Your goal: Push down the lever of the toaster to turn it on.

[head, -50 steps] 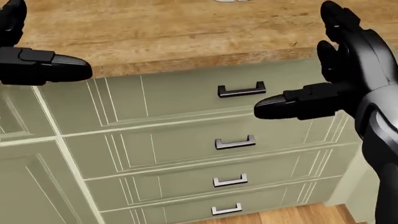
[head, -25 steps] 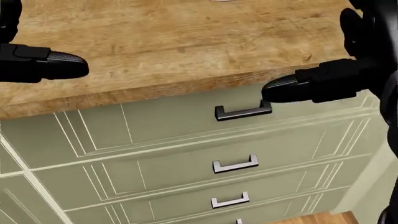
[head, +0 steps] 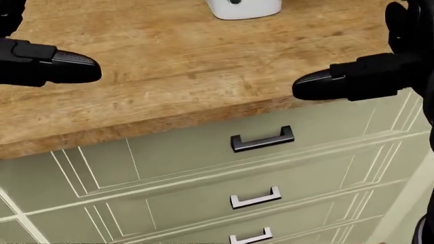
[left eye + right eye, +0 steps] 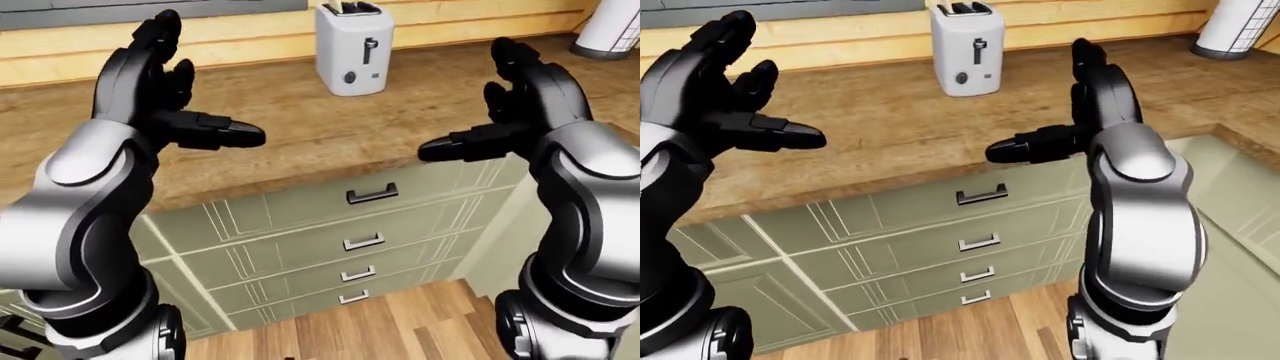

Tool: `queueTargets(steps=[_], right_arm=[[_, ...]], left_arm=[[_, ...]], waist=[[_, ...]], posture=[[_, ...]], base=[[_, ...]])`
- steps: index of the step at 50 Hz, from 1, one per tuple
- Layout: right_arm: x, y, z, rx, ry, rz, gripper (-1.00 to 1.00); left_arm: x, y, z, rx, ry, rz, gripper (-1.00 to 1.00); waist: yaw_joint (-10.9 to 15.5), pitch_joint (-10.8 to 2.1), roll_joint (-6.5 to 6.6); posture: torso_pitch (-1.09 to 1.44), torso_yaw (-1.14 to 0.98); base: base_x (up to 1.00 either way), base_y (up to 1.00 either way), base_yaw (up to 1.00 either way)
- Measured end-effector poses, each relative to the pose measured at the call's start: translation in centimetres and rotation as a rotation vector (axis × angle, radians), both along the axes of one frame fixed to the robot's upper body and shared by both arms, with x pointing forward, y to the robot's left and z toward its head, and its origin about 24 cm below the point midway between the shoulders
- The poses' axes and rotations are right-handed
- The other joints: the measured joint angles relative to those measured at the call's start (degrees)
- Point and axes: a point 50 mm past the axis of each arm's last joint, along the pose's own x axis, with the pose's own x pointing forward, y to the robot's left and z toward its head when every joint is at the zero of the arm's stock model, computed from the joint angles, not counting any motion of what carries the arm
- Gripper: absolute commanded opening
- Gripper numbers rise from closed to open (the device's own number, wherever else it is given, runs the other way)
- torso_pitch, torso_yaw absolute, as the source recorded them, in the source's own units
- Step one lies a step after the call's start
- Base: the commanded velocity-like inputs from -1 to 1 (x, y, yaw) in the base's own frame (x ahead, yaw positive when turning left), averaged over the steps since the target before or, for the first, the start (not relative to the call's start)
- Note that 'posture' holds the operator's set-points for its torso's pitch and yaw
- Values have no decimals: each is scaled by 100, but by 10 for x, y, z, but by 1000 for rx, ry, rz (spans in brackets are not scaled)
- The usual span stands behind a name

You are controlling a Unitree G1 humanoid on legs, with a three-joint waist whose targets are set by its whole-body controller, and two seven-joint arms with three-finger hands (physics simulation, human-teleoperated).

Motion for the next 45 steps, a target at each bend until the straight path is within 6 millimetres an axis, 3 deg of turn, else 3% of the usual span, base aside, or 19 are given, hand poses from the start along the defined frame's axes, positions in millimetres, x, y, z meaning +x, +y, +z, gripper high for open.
queueTargets(steps=[2, 3, 5, 7, 9, 14, 16, 22, 26, 29, 31, 33, 35, 39, 43, 45], right_arm=[[0, 1, 1, 1, -4, 4, 100], [1, 3, 0, 5, -1, 14, 100], [4, 8, -5, 7, 29, 40, 100], [7, 11, -12, 11, 73, 61, 100], [7, 10, -12, 13, 78, 64, 100], [2, 6, -1, 3, 0, 31, 100], [2, 7, 2, -5, -11, 30, 100], [3, 5, -3, -3, 28, 14, 100], [3, 6, -1, -10, 27, 16, 100], [3, 7, 2, -13, 25, 16, 100], [4, 11, -1, -16, 42, 34, 100], [5, 15, -2, -22, 54, 59, 100], [5, 15, -1, -23, 49, 65, 100], [4, 13, 3, -23, 24, 51, 100], [6, 12, 7, -25, 28, 48, 100], [8, 10, 5, -24, 48, 33, 100]], left_arm=[[-1, 1, 2, -2, -8, 2, 100], [-1, 2, 2, -5, -4, 10, 100], [0, 7, -5, -16, 28, 32, 100], [4, 10, -14, -26, 88, 48, 100], [4, 11, -13, -25, 99, 51, 100], [-5, 8, 5, -14, -18, 33, 100], [-5, 8, 8, -13, -31, 30, 100], [-1, 4, -4, -15, 38, 5, 100], [-4, 4, 4, -13, 14, 8, 100], [-7, 5, 10, -9, -11, 7, 100], [-7, 8, 7, -16, -1, 23, 100], [-6, 13, 4, -23, 22, 46, 100], [-6, 14, 7, -23, 23, 54, 100], [-7, 13, 15, -18, -12, 48, 100], [-5, 14, 20, -10, -17, 55, 100], [-4, 9, 19, -3, 1, 37, 100]], waist=[[-71, 44, 247], [-90, 49, 261], [-72, 176, 165], [-32, 250, 204], [-39, 235, 211], [-95, 111, -40], [-81, 35, -260], [-84, 35, -68], [-154, 66, 218], [-210, 26, 510], [-157, 102, 434], [-125, 122, 506], [-117, 70, 453], [-75, 51, 211], [-17, 6, -166], [-109, 106, -91]], posture=[[0, 0], [0, 0], [0, 0], [0, 0], [0, 0], [0, 0], [0, 0], [0, 0], [0, 0], [0, 0], [0, 0], [0, 0], [0, 0], [0, 0], [0, 0], [0, 0]], base=[[0, 0, 0], [0, 0, 0], [10, 0, 0], [30, 0, 0], [29, 0, 0], [29, 0, 0], [28, 0, 0], [29, 0, 0], [29, 0, 0], [29, 0, 0], [30, 0, 0], [29, 0, 0], [30, 0, 0], [29, 0, 0], [29, 0, 0], [29, 0, 0]])
